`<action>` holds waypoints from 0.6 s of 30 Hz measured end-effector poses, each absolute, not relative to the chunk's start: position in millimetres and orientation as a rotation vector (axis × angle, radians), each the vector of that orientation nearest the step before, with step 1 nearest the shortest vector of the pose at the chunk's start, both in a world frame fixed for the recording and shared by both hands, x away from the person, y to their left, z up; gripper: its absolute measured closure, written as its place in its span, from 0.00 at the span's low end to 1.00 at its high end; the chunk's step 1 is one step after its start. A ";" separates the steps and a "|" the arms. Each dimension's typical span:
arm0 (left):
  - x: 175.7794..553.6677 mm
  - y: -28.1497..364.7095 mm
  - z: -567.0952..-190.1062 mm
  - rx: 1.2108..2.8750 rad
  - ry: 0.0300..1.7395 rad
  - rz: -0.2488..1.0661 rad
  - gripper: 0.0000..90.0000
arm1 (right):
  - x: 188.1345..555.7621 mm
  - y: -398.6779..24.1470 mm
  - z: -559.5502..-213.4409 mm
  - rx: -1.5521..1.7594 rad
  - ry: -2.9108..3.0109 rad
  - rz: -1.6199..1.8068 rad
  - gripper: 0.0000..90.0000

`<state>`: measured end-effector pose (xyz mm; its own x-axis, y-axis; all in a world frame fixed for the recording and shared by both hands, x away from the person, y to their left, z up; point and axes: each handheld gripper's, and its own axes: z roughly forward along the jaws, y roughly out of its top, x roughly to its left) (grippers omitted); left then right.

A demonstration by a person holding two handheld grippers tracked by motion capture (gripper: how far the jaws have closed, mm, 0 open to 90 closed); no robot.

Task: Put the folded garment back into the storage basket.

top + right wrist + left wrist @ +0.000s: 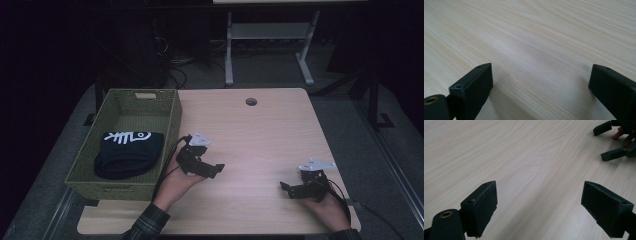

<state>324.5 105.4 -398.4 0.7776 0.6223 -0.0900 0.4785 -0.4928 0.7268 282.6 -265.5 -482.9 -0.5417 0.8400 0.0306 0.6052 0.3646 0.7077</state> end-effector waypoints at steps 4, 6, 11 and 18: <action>323.6 102.2 -409.7 2.192 0.810 0.235 0.15 | 282.9 -265.7 -483.0 1.264 2.295 0.975 0.05; 323.1 100.5 -416.7 2.197 0.814 0.226 0.15 | 282.9 -265.7 -483.0 1.261 2.295 0.976 0.05; 323.3 97.5 -431.9 2.207 0.805 0.221 0.15 | 282.9 -265.7 -483.0 1.262 2.295 0.976 0.05; 325.6 99.4 -451.8 2.192 0.794 0.238 0.14 | 282.9 -265.7 -483.1 1.262 2.296 0.976 0.05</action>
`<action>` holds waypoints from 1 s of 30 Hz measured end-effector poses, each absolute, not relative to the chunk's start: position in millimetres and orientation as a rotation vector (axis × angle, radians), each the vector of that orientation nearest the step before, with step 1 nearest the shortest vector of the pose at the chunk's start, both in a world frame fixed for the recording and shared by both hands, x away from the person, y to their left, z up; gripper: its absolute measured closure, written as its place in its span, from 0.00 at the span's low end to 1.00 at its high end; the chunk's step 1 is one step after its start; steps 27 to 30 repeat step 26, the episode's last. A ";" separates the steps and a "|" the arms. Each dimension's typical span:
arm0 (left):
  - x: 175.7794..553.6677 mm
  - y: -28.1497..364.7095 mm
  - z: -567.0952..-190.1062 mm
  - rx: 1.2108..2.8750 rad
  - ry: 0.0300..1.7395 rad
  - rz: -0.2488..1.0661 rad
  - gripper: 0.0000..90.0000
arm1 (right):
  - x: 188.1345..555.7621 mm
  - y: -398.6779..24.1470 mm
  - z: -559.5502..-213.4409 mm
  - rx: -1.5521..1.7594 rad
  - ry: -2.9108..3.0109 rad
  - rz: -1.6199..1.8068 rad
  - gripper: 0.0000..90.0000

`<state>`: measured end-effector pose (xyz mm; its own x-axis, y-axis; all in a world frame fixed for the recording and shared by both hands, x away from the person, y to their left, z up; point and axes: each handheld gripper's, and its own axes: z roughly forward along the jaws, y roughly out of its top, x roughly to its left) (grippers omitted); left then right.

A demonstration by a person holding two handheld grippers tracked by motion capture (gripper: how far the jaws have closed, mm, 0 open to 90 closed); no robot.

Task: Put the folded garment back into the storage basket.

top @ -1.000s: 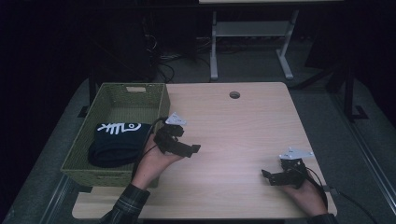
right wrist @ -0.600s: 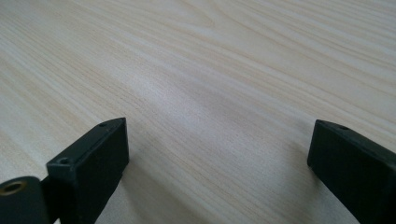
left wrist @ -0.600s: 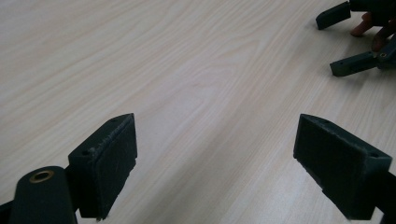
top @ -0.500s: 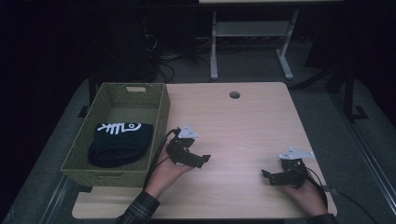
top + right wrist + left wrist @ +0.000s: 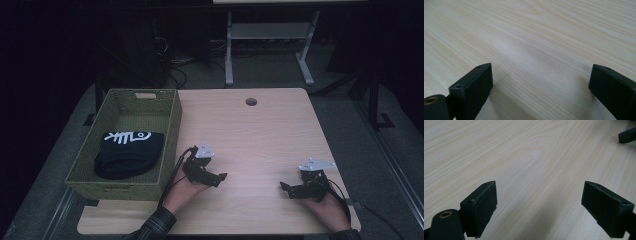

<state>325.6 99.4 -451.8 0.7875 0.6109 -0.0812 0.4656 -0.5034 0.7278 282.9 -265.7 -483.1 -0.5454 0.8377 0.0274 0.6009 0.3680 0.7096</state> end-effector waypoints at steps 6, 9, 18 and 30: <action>326.0 94.2 -467.2 2.254 0.776 0.241 0.14 | 283.0 -265.8 -483.1 1.259 2.297 0.977 0.05; 324.5 91.6 -471.3 2.266 0.771 0.244 0.14 | 282.9 -265.7 -483.1 1.261 2.297 0.976 0.05; 320.5 90.5 -478.4 2.247 0.734 0.317 0.14 | 282.9 -265.6 -483.1 1.260 2.297 0.976 0.05; 320.0 90.5 -478.7 2.244 0.731 0.312 0.14 | 282.8 -265.5 -483.1 1.263 2.296 0.977 0.05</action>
